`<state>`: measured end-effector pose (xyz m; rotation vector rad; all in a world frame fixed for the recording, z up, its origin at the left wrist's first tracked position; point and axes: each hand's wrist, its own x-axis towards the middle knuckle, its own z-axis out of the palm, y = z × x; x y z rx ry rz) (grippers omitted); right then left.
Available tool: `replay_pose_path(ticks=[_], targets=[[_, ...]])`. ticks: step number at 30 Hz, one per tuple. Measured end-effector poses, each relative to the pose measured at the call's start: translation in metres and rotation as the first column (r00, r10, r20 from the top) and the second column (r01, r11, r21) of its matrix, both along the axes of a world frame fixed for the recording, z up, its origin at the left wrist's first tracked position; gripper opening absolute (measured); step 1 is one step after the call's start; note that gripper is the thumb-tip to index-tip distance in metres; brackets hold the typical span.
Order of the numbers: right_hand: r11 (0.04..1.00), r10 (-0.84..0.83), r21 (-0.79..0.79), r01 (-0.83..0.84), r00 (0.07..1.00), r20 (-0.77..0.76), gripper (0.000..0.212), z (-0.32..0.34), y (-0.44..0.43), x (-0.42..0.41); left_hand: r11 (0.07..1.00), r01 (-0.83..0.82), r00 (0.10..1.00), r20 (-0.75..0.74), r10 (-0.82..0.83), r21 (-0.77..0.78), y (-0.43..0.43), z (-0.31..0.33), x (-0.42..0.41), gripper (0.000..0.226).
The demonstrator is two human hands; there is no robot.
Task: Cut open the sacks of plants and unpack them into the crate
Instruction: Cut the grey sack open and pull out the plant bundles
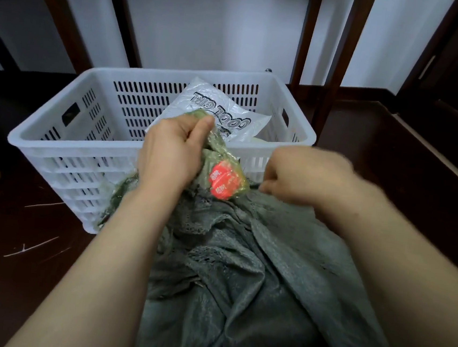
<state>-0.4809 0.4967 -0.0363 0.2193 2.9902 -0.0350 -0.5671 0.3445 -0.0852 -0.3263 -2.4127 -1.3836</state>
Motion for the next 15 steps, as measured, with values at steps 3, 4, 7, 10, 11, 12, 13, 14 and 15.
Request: replay_pose_path(ticks=[3, 4, 7, 10, 11, 12, 13, 14, 15], targets=[[0.994, -0.08, -0.085, 0.074, 0.994, -0.07, 0.016, 0.031, 0.02, -0.001, 0.998, 0.028, 1.0, 0.01, -0.027, -0.049, 0.002, -0.008, 0.004, 0.053], [0.988, -0.11, -0.118, 0.098, 0.99, -0.091, 0.017, 0.036, 0.028, -0.002, 0.998, 0.047, 0.999, 0.024, -0.046, -0.045, 0.001, -0.009, 0.005, 0.055], [0.896, -0.26, -0.408, 0.177, 0.953, -0.157, 0.022, 0.022, 0.038, -0.01, 0.986, 0.135, 0.986, 0.089, -0.143, 0.093, 0.002, -0.009, 0.005, 0.057], [0.285, -0.4, -0.924, 0.254, 0.908, 0.126, 0.04, -0.017, 0.027, -0.019, 0.949, 0.216, 0.961, 0.123, -0.249, 0.232, 0.011, -0.004, 0.01, 0.064], [0.097, -0.38, -0.959, 0.267, 0.9, 0.212, 0.041, -0.029, 0.025, -0.022, 0.931, 0.235, 0.951, 0.133, -0.28, 0.278, 0.014, -0.003, 0.011, 0.068], [-0.025, -0.342, -0.961, 0.276, 0.901, 0.268, 0.038, -0.038, 0.023, -0.024, 0.916, 0.247, 0.94, 0.152, -0.306, 0.317, 0.015, -0.001, 0.012, 0.071], [-0.103, -0.288, -0.952, 0.289, 0.907, 0.306, 0.036, -0.044, 0.022, -0.025, 0.901, 0.263, 0.924, 0.178, -0.338, 0.346, 0.016, 0.001, 0.015, 0.072], [-0.153, -0.224, -0.94, 0.304, 0.916, 0.333, 0.035, -0.047, 0.02, -0.025, 0.889, 0.282, 0.906, 0.205, -0.371, 0.36, 0.015, 0.003, 0.016, 0.067], [-0.197, -0.167, -0.928, 0.316, 0.922, 0.349, 0.035, -0.049, 0.019, -0.025, 0.88, 0.302, 0.889, 0.224, -0.399, 0.367, 0.015, 0.005, 0.019, 0.054]])
